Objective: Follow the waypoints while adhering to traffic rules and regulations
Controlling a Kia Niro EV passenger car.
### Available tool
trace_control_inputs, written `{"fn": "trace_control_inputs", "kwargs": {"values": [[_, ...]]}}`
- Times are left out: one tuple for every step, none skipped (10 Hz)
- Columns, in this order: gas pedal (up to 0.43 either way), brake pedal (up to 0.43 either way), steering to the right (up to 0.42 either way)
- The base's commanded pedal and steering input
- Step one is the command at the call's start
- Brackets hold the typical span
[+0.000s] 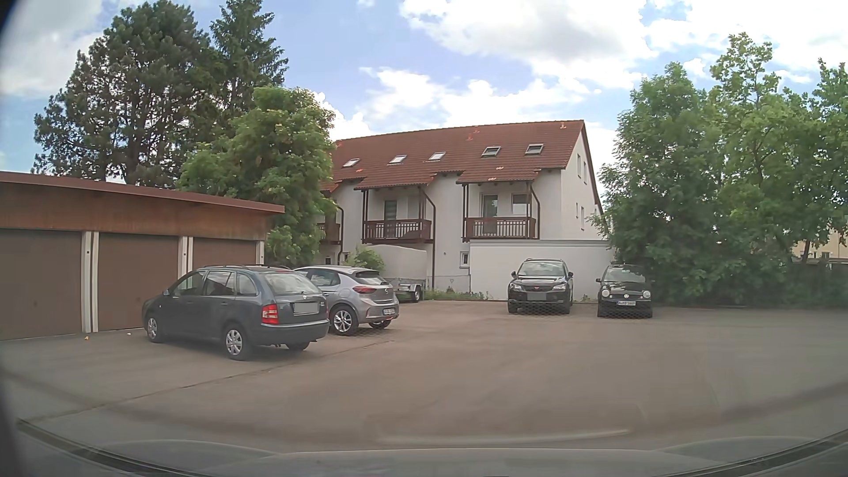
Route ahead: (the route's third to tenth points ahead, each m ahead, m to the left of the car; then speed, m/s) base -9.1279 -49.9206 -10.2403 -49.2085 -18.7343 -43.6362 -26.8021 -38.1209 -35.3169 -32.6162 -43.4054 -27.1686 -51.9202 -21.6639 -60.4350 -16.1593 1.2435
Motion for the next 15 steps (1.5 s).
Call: {"fn": "trace_control_inputs", "kwargs": {"values": [[0.000,0.024,0.782],[0.000,0.024,0.817],[0.000,0.024,0.844],[0.000,0.024,0.867],[0.008,0.018,0.868],[0.039,0.018,0.851],[0.039,0.024,0.830],[0.039,0.024,0.802],[0.039,0.024,0.783],[0.039,0.018,0.771],[0.039,0.024,0.758],[0.047,0.024,0.749],[0.047,0.024,0.740],[0.047,0.024,0.720],[0.059,0.018,0.699]]}}
